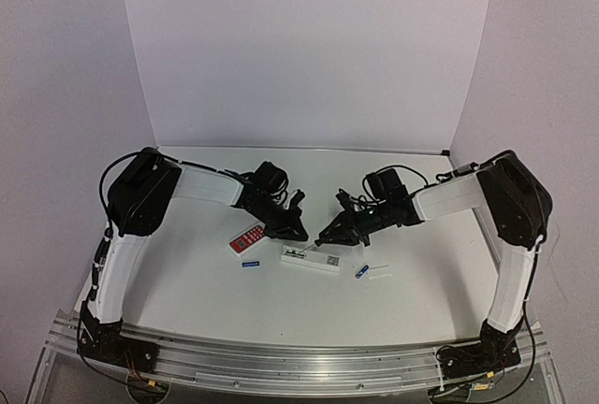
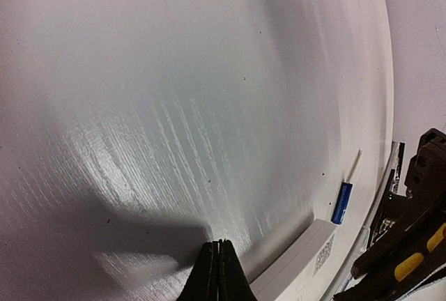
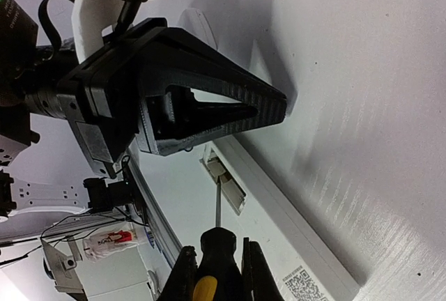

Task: Unload the batteries from the remote control

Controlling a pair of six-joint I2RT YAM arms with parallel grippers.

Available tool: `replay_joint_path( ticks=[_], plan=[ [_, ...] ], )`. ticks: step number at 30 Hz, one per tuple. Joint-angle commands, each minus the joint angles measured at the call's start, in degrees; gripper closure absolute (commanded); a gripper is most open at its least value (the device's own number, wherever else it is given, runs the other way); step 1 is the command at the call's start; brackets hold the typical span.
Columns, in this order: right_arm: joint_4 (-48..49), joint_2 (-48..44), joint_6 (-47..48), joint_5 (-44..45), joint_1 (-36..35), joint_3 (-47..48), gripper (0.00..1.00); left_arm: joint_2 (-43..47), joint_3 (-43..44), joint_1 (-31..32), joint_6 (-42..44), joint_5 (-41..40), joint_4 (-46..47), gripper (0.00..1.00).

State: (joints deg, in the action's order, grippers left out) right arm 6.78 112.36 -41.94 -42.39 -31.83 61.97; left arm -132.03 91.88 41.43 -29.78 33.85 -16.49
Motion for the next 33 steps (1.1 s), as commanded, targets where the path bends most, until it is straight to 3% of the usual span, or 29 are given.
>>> replay_joint_path(
  ticks=[1,6,9,11,14,17,20,26,31,33],
  plan=[
    [1.3,-5.2,0.3,1.8,0.6,-0.4,1.00,-1.3,-0.7,0.5,1.5,-2.7,-6.9,0.96],
    [-6.1,-11.2,6.1,9.8,1.0,0.6,1.00,-0.5,2.7,0.4,2.4,-3.3,-6.6,0.92],
    [-8.1,-14.6,5.9,12.5,2.4,-0.1,1.00,0.4,6.4,0.1,3.4,-4.4,-7.1,0.82],
    [-8.6,-17.2,5.0,15.8,3.9,-1.9,1.00,1.7,7.8,-0.4,4.1,-5.4,-7.0,0.68],
    [-8.9,-21.5,3.3,22.2,6.8,-5.6,1.00,5.4,7.9,-1.6,5.0,-7.1,-5.9,0.32],
    [-9.2,-23.2,1.7,23.9,9.5,-8.4,1.00,10.1,5.4,-3.0,6.1,-10.0,-3.8,0.08],
    [-9.1,-21.6,0.7,23.2,11.2,-9.9,1.00,15.8,0.3,-4.8,6.6,-14.0,-0.2,0.00],
    [-8.7,-14.8,0.5,21.3,12.6,-9.1,0.94,25.2,-12.5,-10.6,3.1,-19.5,6.3,0.00],
    [-8.7,-14.3,0.9,22.3,13.7,-10.2,0.71,31.0,-19.0,-13.4,2.0,-26.2,8.1,0.00],
    [-9.2,-15.9,1.3,23.3,14.3,-11.3,0.46,33.3,-21.1,-14.3,1.6,-28.9,8.6,0.00]
  ],
)
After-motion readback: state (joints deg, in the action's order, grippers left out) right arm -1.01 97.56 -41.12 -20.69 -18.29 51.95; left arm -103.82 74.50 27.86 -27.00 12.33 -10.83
